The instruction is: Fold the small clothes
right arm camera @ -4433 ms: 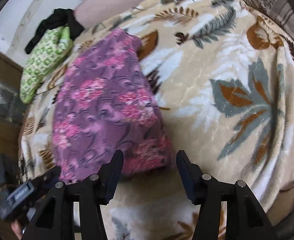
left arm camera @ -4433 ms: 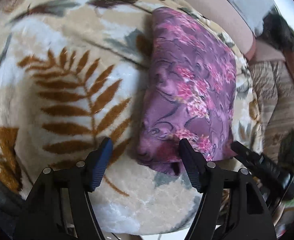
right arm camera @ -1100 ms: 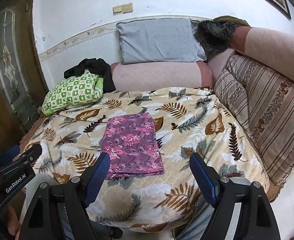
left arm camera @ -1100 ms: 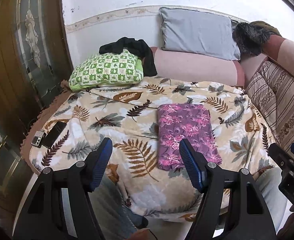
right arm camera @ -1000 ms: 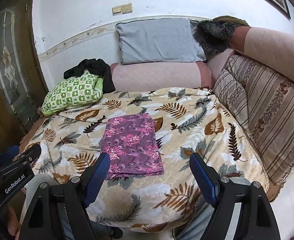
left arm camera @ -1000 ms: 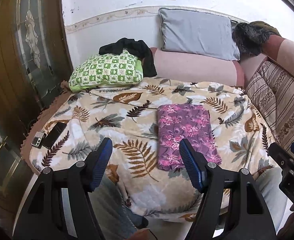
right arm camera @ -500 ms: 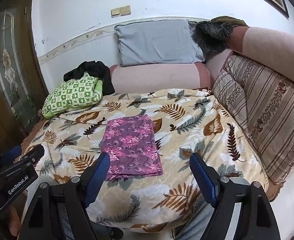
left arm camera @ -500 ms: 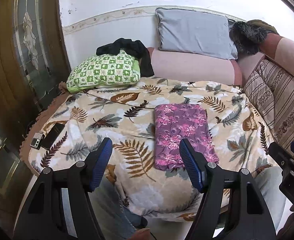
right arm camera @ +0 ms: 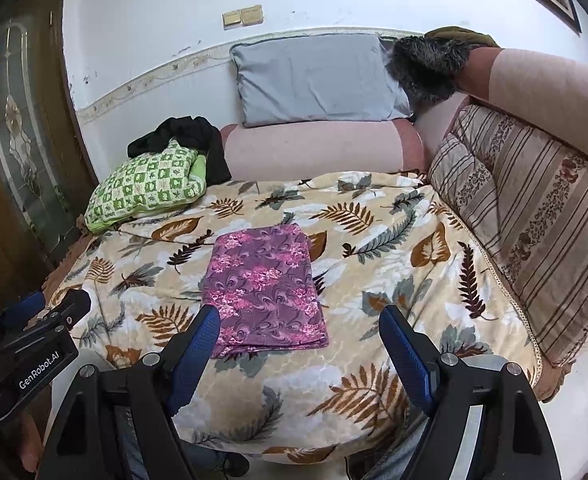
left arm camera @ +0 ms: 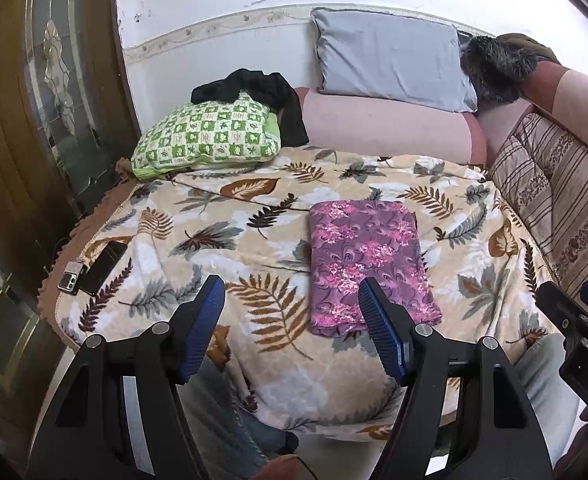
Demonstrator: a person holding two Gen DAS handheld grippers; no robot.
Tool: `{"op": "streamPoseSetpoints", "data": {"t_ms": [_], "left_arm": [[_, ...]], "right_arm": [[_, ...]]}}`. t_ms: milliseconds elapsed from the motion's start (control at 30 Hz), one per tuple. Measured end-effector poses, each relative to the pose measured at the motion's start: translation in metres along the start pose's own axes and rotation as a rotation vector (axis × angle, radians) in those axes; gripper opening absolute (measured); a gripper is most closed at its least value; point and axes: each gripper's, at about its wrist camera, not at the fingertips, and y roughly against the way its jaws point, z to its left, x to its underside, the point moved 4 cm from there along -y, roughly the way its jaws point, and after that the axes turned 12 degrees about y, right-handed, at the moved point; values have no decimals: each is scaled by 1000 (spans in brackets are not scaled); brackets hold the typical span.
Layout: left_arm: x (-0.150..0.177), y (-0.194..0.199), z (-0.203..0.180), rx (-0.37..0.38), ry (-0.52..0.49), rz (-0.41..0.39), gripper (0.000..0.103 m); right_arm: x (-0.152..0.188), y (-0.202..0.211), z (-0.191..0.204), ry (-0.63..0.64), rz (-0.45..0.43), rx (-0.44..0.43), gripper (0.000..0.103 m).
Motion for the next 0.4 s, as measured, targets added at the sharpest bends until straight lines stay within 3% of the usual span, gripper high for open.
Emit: {"op": "streamPoseSetpoints", "data": {"t_ms": [300,400], "left_arm": [[7,-39,6,10,5,59,70],[8,-65,10,36,22,121,70]], "right_arm": [[5,-45,-6,-17,74,-56,80],[9,-72,-24,-67,116,-88,80]]}}
